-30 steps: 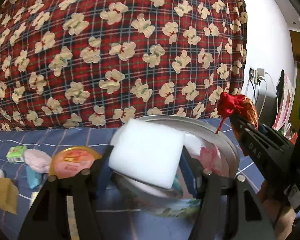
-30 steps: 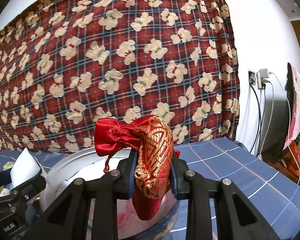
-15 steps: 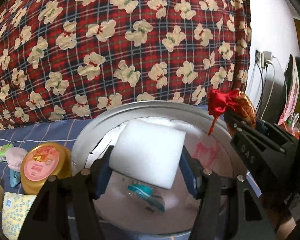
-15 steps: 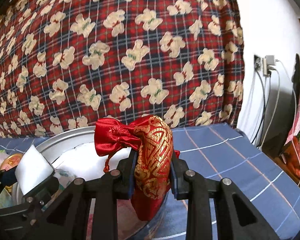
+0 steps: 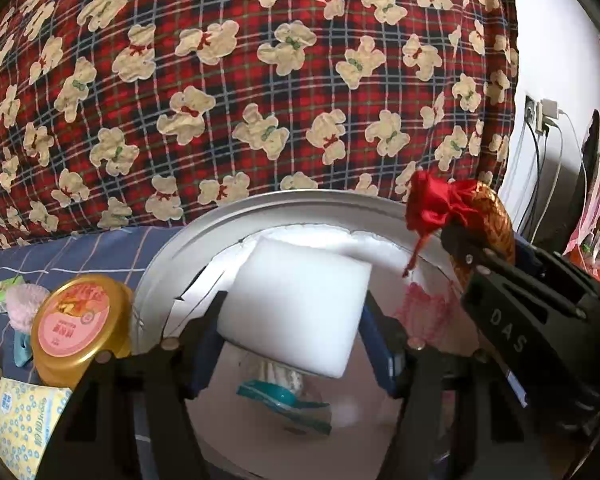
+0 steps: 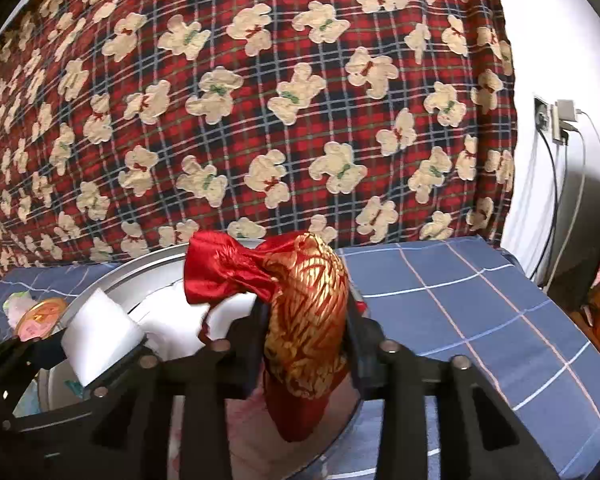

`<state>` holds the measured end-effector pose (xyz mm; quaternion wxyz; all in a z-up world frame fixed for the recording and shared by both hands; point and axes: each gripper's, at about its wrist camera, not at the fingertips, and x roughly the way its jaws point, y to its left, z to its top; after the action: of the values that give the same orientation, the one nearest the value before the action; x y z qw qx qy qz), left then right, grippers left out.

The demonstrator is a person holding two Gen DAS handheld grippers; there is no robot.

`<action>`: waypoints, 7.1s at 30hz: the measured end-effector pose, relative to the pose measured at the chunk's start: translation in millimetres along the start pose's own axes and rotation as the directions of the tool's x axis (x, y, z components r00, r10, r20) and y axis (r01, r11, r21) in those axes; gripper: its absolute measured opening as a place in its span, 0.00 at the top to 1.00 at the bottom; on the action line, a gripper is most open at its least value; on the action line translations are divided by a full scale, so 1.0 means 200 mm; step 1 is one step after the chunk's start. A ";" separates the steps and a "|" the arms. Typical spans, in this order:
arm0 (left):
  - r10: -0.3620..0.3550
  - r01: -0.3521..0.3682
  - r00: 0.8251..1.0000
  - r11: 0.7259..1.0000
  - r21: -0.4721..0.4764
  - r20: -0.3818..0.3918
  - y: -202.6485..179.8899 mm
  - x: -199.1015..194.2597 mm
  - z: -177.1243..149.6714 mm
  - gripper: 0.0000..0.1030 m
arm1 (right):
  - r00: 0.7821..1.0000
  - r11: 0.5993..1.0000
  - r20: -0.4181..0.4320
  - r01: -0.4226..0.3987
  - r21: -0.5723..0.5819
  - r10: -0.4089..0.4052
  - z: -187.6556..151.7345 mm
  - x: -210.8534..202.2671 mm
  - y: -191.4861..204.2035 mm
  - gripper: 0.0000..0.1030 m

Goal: Organize soft objects
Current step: 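Open both tools to drop the pouch and sponge into the tin, then withdraw both open tools up from the tin, then move both open tools toward the remaining items on the table, then grasp the tan sponge with the right tool while the left tool grasps the white rolled towel, then carry the tan sponge and white towel in both tools over the tin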

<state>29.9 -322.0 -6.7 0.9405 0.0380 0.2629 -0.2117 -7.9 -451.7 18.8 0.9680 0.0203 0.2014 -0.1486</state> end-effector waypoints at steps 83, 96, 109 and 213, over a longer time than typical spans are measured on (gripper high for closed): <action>0.175 -0.201 0.923 0.979 0.043 0.344 0.96 -0.95 -0.39 0.00 | 0.945 0.995 0.322 -0.077 0.059 0.054 -0.29 -0.77 0.83 0.31; 0.302 -0.289 0.926 0.953 -0.088 0.227 1.40 -0.88 -0.38 0.00 | 0.938 0.980 0.291 -0.201 0.007 0.190 -0.30 -0.75 1.23 0.31; 0.402 -0.387 0.904 0.914 -0.118 0.147 1.67 -0.81 -0.35 0.00 | 0.920 0.947 0.226 -0.317 -0.054 0.321 -0.29 -0.65 1.61 0.31; 0.310 -0.288 0.944 0.940 -0.182 0.108 1.52 -0.60 -0.25 0.71 | 0.928 0.956 0.248 -0.242 -0.166 0.278 -0.23 -0.62 1.50 0.46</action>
<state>40.2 8.0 -1.2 0.9773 -0.0144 0.2062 -0.0458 -45.6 -125.5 19.2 0.9966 -0.0376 0.0731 -0.0064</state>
